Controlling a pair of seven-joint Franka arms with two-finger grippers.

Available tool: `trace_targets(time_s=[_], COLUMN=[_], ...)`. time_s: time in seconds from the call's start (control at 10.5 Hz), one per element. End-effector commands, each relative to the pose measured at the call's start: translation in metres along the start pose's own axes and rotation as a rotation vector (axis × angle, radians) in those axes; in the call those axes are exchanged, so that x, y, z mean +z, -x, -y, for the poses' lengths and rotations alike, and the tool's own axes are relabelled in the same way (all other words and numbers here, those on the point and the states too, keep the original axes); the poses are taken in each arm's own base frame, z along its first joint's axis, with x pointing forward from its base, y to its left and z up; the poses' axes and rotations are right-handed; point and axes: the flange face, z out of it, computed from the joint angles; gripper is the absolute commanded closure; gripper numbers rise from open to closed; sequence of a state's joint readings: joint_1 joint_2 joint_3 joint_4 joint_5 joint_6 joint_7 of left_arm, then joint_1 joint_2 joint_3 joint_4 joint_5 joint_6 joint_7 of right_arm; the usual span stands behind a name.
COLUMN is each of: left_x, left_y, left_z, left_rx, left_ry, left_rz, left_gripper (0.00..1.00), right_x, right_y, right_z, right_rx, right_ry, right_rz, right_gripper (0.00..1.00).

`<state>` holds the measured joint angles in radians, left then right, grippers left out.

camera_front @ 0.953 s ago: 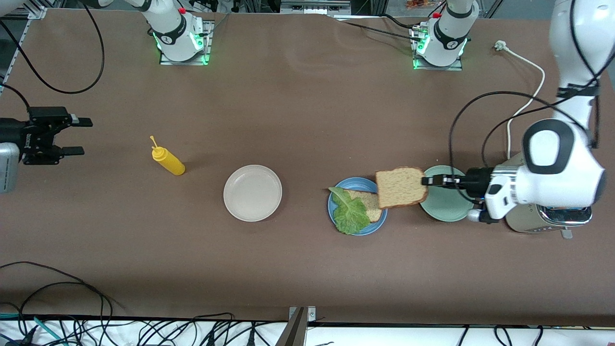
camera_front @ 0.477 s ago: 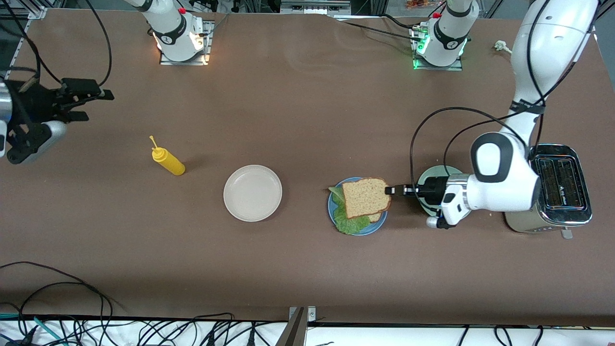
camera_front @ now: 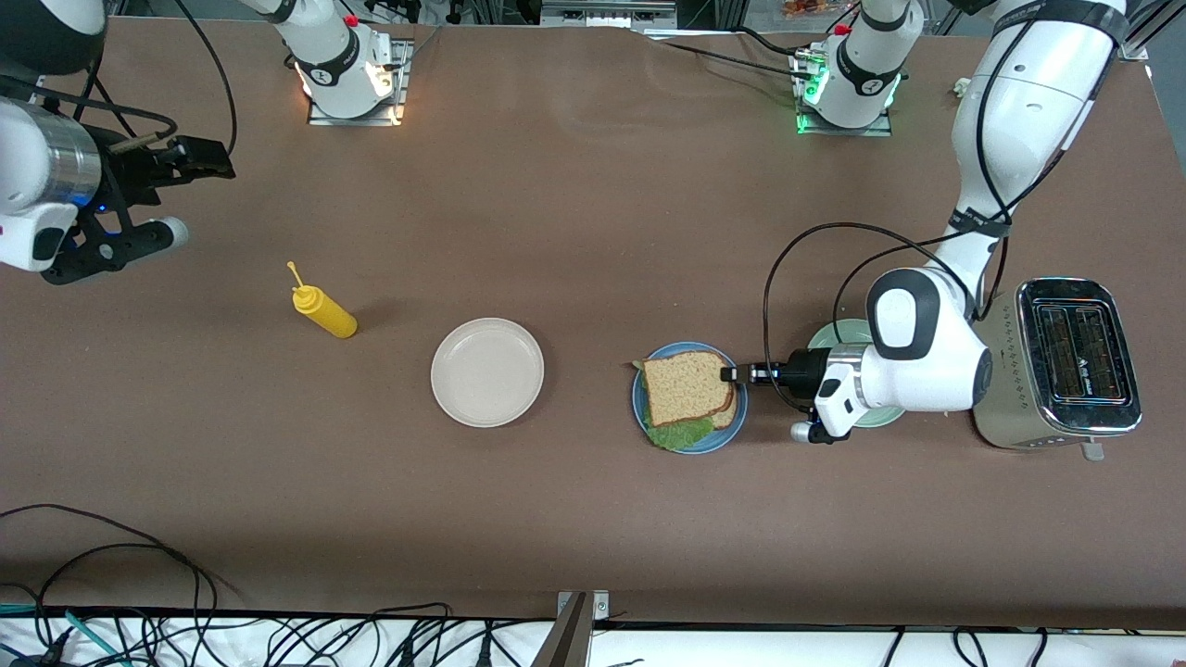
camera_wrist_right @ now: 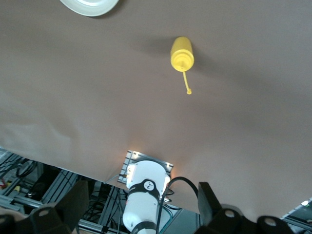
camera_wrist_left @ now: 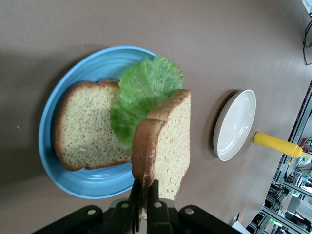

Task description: Make sandwich in blue plate with both arms

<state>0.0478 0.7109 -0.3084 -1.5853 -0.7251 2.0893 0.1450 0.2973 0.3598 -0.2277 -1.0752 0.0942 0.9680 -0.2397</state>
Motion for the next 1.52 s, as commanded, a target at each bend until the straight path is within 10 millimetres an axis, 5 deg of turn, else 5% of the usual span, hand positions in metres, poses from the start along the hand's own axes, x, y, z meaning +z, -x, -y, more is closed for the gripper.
trace_targets(time_s=[0.0,0.1,0.38,0.48,0.67,0.95,1.14,1.43], left_x=[0.017,0.021,0.03,0.026,0.022,0.012,-0.036,-0.082], left_y=[-0.004,-0.005,-0.008,-0.009,-0.011,-0.012,-0.005,0.028], left_z=[0.012,0.017,0.033,0.04,0.046,0.053,0.057,0.03], left_rx=[-0.009,-0.013,0.05,0.069,0.066,0.059,0.051,0.157], left_ry=[0.016,0.011,0.011,0.01,0.007,-0.002,-0.033,-0.228], left_rz=[-0.007,0.0,0.011,0.005,-0.002,-0.013,-0.055,-0.12], left_gripper=[1.0,0.89,0.13,0.0,0.0,0.0,0.0,0.0], right_x=[0.039,0.056,0.081,0.082,0.081,0.053,0.026,0.002], right_y=[0.017,0.024,0.043,0.05,0.059,0.066,0.06,0.053], right_z=[-0.009,-0.014,-0.006,-0.004,-0.001,0.0,-0.002,-0.021], right_rx=[0.029,0.031,0.056,0.073,0.086,0.096,0.102,0.195], right_ry=[0.049,0.053,0.098,0.1,0.109,0.127,0.138,0.141], right_rz=[-0.01,-0.038,-0.125,-0.163,-0.258,-0.415,-0.473,-0.514], right_gripper=[0.0,0.0,0.0,0.0,0.0,0.0,0.0,0.0])
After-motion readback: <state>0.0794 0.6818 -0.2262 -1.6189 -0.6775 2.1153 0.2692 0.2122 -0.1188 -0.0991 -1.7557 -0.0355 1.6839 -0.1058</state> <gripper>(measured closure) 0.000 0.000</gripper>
